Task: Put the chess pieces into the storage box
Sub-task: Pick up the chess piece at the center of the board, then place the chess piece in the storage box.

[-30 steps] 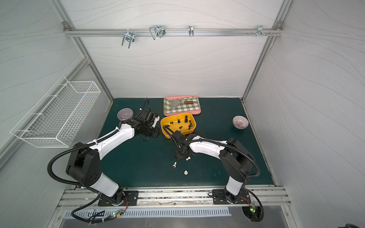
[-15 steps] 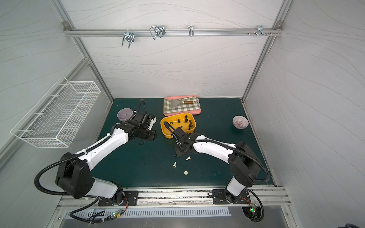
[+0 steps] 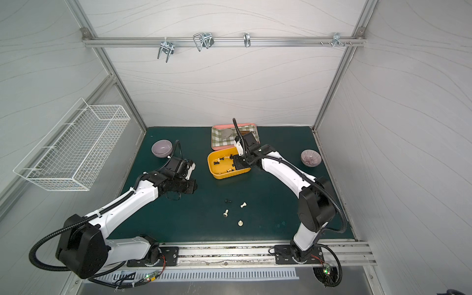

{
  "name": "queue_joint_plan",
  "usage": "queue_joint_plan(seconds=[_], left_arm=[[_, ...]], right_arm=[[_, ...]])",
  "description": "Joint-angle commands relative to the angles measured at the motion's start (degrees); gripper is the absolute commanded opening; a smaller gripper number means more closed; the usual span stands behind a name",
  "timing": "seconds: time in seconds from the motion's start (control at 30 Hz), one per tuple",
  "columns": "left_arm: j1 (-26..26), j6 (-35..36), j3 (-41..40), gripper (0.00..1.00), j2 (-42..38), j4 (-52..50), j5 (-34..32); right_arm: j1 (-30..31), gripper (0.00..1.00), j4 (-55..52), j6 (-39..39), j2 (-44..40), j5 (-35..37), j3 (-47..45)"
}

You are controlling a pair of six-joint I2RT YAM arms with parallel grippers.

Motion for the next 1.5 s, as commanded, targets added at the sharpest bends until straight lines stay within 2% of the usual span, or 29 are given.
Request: queue_joint_plan(seconds=[0.0, 0.23, 0.47, 0.77, 0.97, 1.13, 1.47], left_arm=[[0.06, -2.06, -1.13, 0.25, -0.99, 1.51, -0.80], [-0.44, -4.50, -5.08, 0.25, -2.15, 7.53, 1.49], [-0.38, -3.01, -3.85, 0.25, -1.25, 7.33, 3.31], [-0.53, -2.46, -4.33, 0.26, -2.83, 8.45, 3.89], [-0.53, -1.50, -3.84, 0.26, -1.21, 8.18, 3.58], [-0.48, -0.51, -5.01, 0.26, -2.22, 11.77, 2.64], [-0.51, 1.41, -5.02, 0.26, 1.90, 12.37, 5.29]], right_arm=[[-2.84, 0.10, -0.62, -2.59, 1.46, -3.46, 3.31], [-8.08, 0.10, -3.47, -4.94, 7.34, -3.81, 11.07], [-10.81, 0.10, -1.68, -3.70, 12.22, -3.64, 14.91], [-12.30, 0.10, -1.04, -2.86, 20.80, -3.52, 20.29], [-12.66, 0.10, -0.64, -2.16, 24.86, -4.58, 22.99], [-12.65, 0.10, -0.09, -2.93, 26.77, -4.32, 23.59], [-13.43, 0.11, 1.19, -1.86, 29.11, -3.00, 24.50]])
